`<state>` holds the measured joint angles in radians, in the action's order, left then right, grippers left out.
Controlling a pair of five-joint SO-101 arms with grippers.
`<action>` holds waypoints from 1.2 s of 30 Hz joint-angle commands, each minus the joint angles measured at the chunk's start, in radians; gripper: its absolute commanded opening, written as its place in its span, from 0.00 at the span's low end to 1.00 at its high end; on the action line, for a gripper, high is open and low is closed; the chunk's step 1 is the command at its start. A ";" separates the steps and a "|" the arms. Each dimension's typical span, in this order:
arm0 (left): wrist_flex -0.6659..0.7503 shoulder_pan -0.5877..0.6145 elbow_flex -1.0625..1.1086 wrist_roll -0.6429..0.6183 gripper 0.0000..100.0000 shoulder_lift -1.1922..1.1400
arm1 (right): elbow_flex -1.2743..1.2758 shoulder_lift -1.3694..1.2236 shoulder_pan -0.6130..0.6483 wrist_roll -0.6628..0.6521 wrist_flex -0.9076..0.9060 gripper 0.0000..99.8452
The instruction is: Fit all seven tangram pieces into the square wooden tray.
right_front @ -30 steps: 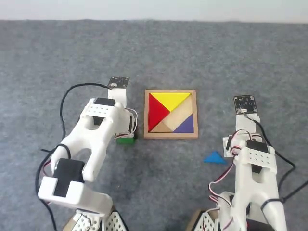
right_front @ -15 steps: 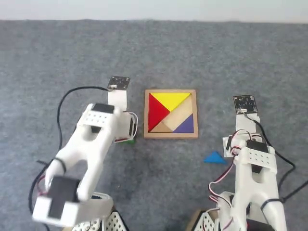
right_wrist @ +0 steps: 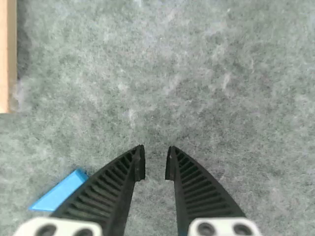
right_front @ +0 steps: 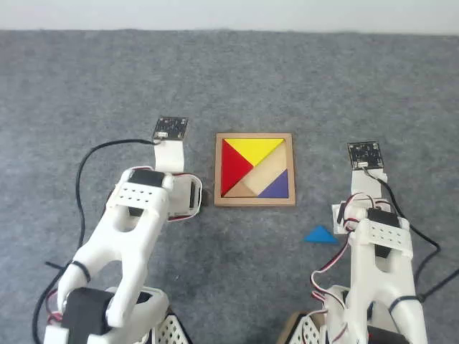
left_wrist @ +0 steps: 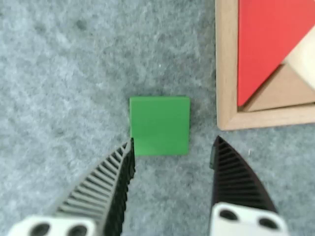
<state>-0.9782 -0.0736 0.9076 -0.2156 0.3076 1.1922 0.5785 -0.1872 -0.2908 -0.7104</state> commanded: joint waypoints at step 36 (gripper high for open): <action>-0.058 0.005 -0.269 0.040 0.15 -0.365 | -0.006 0.041 -0.021 0.002 -0.007 0.08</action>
<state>-1.0426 -0.0690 0.6651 -0.1864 -0.0606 1.1922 0.5785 -0.1979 -0.2908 -0.7104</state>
